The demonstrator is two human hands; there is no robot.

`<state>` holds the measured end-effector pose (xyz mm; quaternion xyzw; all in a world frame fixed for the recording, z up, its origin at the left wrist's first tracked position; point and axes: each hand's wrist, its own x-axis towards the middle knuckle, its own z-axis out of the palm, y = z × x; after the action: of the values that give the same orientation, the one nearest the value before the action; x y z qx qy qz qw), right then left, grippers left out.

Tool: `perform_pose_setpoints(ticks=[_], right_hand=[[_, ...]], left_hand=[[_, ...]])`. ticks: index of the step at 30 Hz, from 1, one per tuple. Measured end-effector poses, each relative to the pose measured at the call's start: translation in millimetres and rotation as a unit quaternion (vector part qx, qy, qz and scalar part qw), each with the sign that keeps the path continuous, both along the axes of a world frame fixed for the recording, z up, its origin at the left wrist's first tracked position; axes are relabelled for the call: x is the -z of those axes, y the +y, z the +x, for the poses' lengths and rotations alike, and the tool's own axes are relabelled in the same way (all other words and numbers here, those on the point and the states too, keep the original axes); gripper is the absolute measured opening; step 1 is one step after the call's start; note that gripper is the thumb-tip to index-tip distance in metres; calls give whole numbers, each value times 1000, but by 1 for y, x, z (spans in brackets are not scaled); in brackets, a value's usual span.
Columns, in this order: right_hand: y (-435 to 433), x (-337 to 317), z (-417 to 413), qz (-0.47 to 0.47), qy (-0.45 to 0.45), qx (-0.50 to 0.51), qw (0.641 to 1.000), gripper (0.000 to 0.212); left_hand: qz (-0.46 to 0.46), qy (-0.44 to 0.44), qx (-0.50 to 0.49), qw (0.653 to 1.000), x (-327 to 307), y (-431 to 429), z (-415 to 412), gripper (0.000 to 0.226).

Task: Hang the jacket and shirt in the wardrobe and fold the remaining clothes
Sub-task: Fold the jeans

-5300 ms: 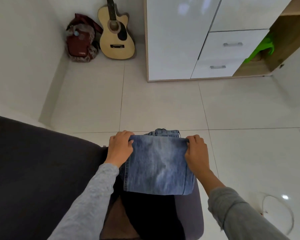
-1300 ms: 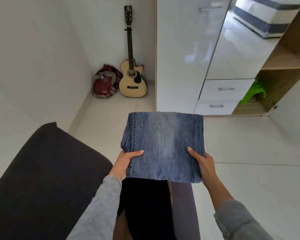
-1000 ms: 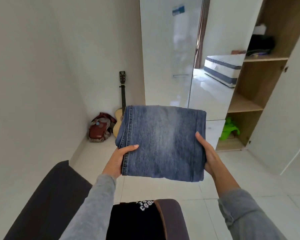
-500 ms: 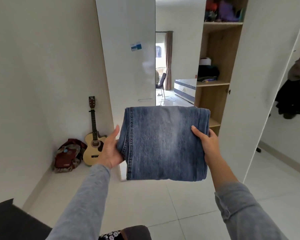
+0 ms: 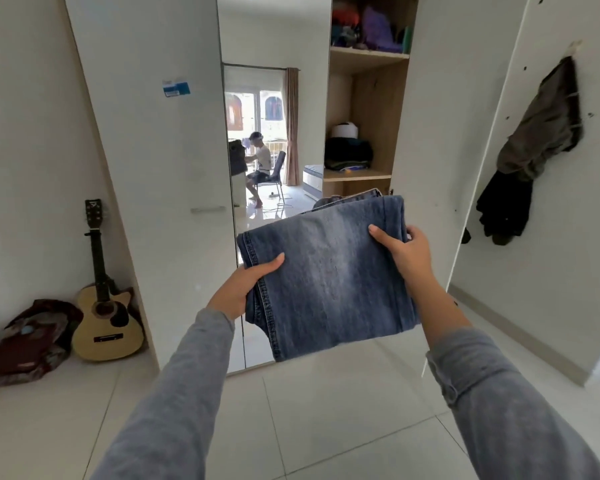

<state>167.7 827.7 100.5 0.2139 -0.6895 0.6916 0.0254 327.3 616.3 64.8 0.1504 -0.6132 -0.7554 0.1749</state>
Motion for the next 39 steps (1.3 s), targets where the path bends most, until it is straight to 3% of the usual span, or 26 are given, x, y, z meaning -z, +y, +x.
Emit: perform_pose_setpoints(ticks=[3,10,24,30,39], right_hand=[[-7,7,-35,-6,21,12,1000,57],[-79,28,-120,-26,36,9,999,45],[-285,46,-349,-23,-17,49,998,42],[-286,69,-441,-9,-35,98,995,43],[-235,85,-639,23,-50,125,991,43]], left_hand=[[-10,13,-16,1000,4,-9,-43,38],[-14,25,-79,996,26,-78,-142,50],[-41,5,-45,998,17,-294,-385,26],[-24,-31,-5,999,51,-305,-502,46],[9,-41,29,999,76,-254,-712,38]])
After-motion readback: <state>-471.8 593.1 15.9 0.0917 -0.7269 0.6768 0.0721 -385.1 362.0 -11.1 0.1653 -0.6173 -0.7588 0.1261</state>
